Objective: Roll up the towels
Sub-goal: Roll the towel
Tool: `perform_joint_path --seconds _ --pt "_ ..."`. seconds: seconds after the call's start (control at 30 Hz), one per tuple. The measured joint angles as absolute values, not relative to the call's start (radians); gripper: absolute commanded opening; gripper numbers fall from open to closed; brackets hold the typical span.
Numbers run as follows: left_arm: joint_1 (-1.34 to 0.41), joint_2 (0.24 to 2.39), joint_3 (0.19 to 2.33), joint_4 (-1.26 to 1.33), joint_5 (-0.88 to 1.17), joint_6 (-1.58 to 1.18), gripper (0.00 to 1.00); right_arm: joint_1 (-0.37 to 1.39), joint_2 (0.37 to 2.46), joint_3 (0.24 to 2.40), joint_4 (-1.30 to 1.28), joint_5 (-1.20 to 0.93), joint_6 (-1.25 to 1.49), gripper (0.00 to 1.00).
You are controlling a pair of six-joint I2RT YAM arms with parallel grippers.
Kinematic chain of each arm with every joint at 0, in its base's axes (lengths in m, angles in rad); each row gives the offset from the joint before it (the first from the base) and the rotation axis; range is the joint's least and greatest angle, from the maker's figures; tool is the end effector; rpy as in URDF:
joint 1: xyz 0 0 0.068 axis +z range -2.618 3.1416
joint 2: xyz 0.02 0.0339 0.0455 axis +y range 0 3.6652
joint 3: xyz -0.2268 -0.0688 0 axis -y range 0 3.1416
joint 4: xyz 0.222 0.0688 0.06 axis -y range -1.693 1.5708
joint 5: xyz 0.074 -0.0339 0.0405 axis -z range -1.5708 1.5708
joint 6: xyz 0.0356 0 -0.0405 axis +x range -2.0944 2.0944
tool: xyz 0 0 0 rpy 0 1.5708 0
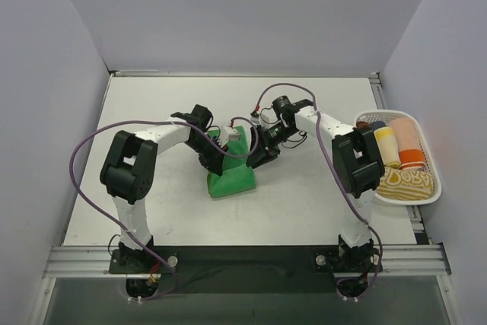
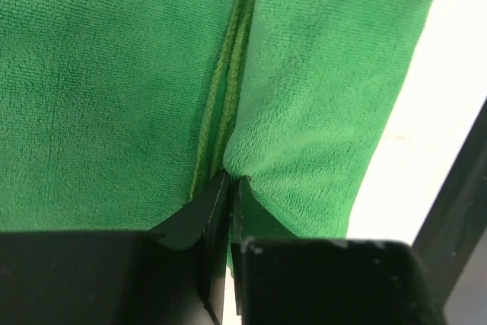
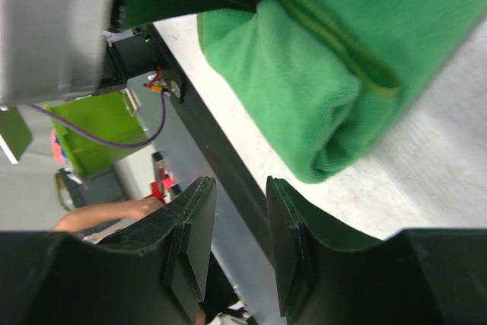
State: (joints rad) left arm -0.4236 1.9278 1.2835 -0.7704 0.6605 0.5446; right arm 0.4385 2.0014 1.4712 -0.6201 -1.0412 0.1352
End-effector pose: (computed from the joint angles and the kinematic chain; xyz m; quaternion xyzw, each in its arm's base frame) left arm 0.2906 -0.1550 0.1398 0.4613 0.8229 -0.3182 0.0932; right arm 0.3256 0.1866 0.1751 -0.2308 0.8230 0.5178 0.0360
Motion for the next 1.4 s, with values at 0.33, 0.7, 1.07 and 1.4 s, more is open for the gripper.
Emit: perform_joint_path --seconds 0.33,0.7,1.07,1.4 --pt "-0.424 1.933 1.340 -0.758 0.660 0.566 0.09 0.457 2.042 1.468 -0.579 -1.064 0.210 0.31" --pt "-0.424 1.945 1.371 -0.773 0.661 0.578 0.25 0.456 2.044 1.492 -0.563 -1.067 0.228 0.31" --pt "-0.390 2.004 1.422 -0.776 0.698 0.543 0.49 0.484 2.210 1.456 -0.536 -1.016 0.277 0.13" --pt "-0.329 1.705 1.292 -0.697 0.901 0.230 0.44 0.476 2.209 1.446 -0.517 -1.017 0.345 0.13"
